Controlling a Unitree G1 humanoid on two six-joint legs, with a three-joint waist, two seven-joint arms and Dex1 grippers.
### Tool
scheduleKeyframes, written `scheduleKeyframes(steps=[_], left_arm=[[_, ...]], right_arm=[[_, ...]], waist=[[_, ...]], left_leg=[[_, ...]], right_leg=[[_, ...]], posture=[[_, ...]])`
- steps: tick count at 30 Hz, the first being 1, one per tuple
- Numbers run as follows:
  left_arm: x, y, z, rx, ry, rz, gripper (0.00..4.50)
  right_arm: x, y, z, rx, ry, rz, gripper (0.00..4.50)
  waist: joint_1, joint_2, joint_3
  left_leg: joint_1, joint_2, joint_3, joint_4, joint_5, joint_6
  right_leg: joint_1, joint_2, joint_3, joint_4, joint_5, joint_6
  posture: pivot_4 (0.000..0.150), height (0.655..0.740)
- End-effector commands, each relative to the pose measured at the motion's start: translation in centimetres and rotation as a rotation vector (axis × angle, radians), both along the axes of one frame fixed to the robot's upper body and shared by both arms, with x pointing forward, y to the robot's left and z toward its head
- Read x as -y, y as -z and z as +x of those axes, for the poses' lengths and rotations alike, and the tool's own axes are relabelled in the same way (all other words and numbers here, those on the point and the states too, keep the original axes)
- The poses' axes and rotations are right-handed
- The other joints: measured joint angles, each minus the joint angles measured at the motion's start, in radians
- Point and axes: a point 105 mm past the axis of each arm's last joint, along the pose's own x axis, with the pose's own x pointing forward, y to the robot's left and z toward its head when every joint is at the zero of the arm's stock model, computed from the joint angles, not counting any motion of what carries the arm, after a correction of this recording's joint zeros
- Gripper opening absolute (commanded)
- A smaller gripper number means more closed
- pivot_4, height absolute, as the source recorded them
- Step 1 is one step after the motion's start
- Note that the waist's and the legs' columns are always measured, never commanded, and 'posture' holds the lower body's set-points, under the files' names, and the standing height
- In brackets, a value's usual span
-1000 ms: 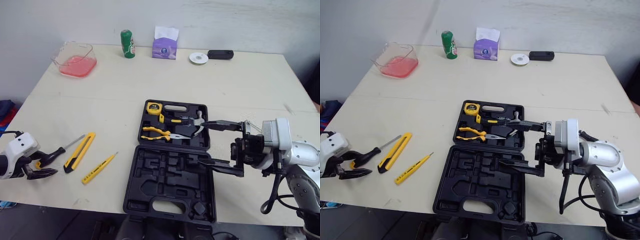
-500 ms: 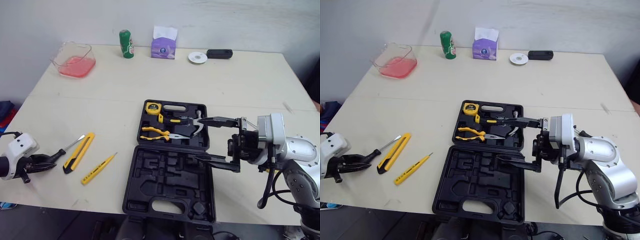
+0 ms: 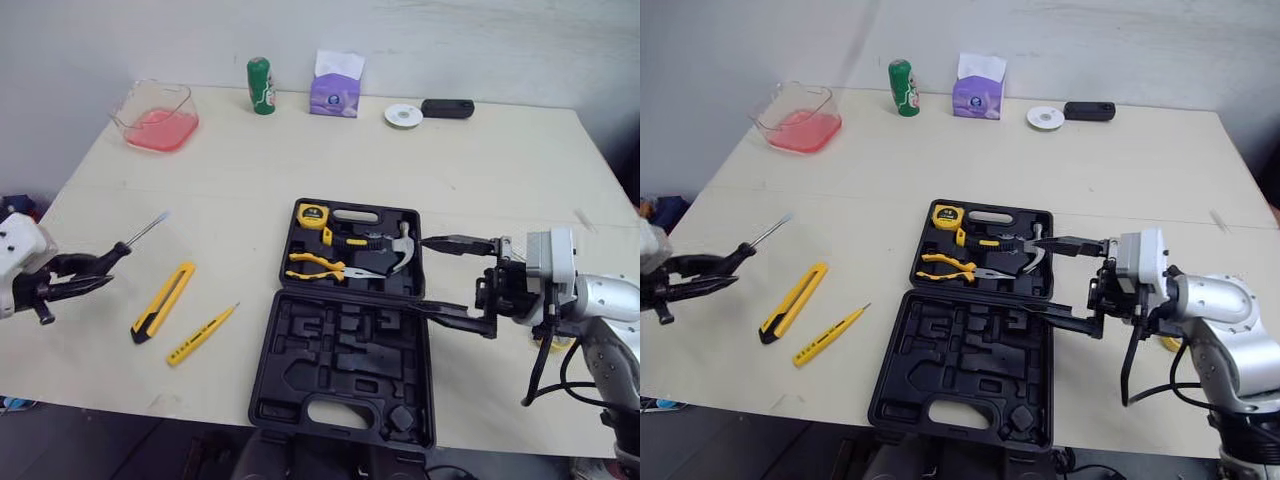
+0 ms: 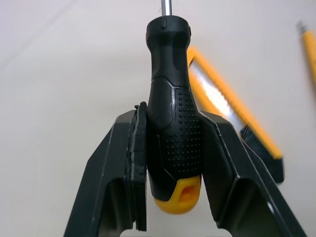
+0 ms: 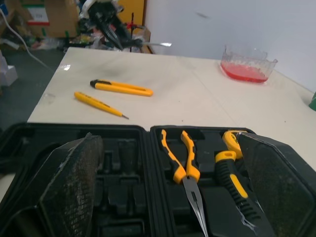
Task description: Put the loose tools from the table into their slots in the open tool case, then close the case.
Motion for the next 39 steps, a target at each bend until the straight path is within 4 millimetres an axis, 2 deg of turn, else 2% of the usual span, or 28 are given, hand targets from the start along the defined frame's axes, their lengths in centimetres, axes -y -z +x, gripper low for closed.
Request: scheduleKeyframes(steps=[1,3,5,7,10,13,15,17,20,24,29,34,39], left_arm=[[2.7,-1.4,0.0,0.005,0.099,0.021,1.07],[6.8,-1.6,0.3,-0.026,0.228,0.039,1.07],[10.0,-2.1,1.2,-0.068,0.225,-0.022,1.07],[11.8,-1.7,0.6,-0.132,0.288,0.044,1.07],[14.7,-2.0,-0.1,-0.175,0.382,0.054,1.07],[17.2,-1.6,-0.1,-0.192,0.457,0.105,1.07],[19.6,-1.4,0.0,-0.221,0.510,0.101,1.07],[21.3,-0.5,-0.6,-0.270,0.568,0.159,1.07],[22.6,0.6,0.2,-0.287,0.549,0.261,1.07],[24.2,1.4,0.1,-0.301,0.629,0.325,1.07],[25.5,2.0,1.8,-0.256,0.644,0.426,1.07],[25.4,2.6,2.9,-0.225,0.650,0.511,1.07],[26.0,3.0,2.4,-0.246,0.703,0.538,1.07]], right_arm=[[0.4,-0.9,-0.2,0.053,-0.004,-0.031,4.50],[0.4,-0.7,-0.2,0.047,-0.010,-0.070,4.50],[0.2,-0.5,-0.3,0.039,-0.016,-0.091,4.50],[-0.1,-0.9,-0.3,0.042,-0.006,-0.085,4.50],[-0.1,-1.4,0.0,0.041,0.028,-0.071,4.50],[-0.3,-1.3,0.0,0.029,0.031,-0.085,4.50],[-0.4,-1.3,0.1,0.017,0.035,-0.086,4.50],[-0.1,-1.1,0.2,-0.003,0.050,-0.094,4.50],[1.1,-0.6,0.0,-0.022,0.092,-0.109,4.50],[2.6,0.1,-0.9,-0.046,0.125,-0.126,4.50],[4.2,1.6,-2.5,-0.083,0.176,-0.153,4.50],[4.7,2.7,-3.5,-0.103,0.205,-0.157,4.50],[4.9,3.4,-4.0,-0.104,0.218,-0.152,4.50]], waist=[[-0.006,0.001,0.000],[-0.008,0.001,0.001],[-0.004,0.001,0.001],[0.001,0.000,0.001],[-0.005,0.000,0.001],[-0.003,0.000,0.001],[0.004,0.000,0.001],[0.009,-0.001,0.002],[0.012,-0.002,0.002],[0.016,-0.002,0.002],[0.021,-0.002,0.002],[0.019,-0.002,0.002],[0.022,-0.002,0.002]], left_leg=[[0.000,0.000,0.000,0.000,0.001,-0.003],[0.000,0.000,0.001,-0.001,0.001,-0.003],[-0.002,0.000,0.001,0.001,0.002,-0.003],[-0.002,0.000,0.001,0.002,0.002,-0.002],[-0.001,-0.001,0.004,0.002,0.002,-0.002],[-0.002,0.000,0.004,0.002,0.003,-0.002],[-0.002,0.000,0.004,0.003,0.003,-0.002],[-0.002,0.000,0.004,0.005,0.003,-0.002],[-0.002,-0.001,0.004,0.006,0.003,-0.001],[-0.003,0.000,0.003,0.006,0.004,-0.001],[-0.002,0.001,0.004,0.007,0.004,-0.001],[0.000,0.001,0.003,0.008,0.005,-0.001],[0.001,0.001,0.003,0.007,0.005,-0.001]], right_leg=[[0.000,0.000,0.000,0.000,0.000,0.000],[0.000,0.001,0.000,0.000,0.000,0.000],[-0.001,0.002,0.000,0.000,0.000,0.001],[0.000,0.002,0.000,0.001,0.001,0.002],[0.000,0.003,0.003,0.003,0.002,0.003],[-0.001,0.005,0.003,0.003,0.002,0.003],[-0.001,0.005,0.003,0.003,0.002,0.003],[-0.001,0.006,0.004,0.003,0.002,0.003],[-0.001,0.006,0.005,0.003,0.002,0.004],[0.000,0.013,0.006,0.002,0.002,0.004],[0.000,0.015,0.007,0.001,0.002,0.004],[0.003,0.016,0.008,0.003,0.002,0.004],[0.004,0.015,0.008,0.003,0.002,0.004]], posture=[[0.150,0.7400],[0.150,0.7400],[0.150,0.7400],[0.150,0.7400],[0.150,0.7400],[0.150,0.7400],[0.150,0.7400],[0.150,0.7400],[0.150,0.7400],[0.150,0.7400],[0.150,0.7400],[0.150,0.7400],[0.150,0.7400]])
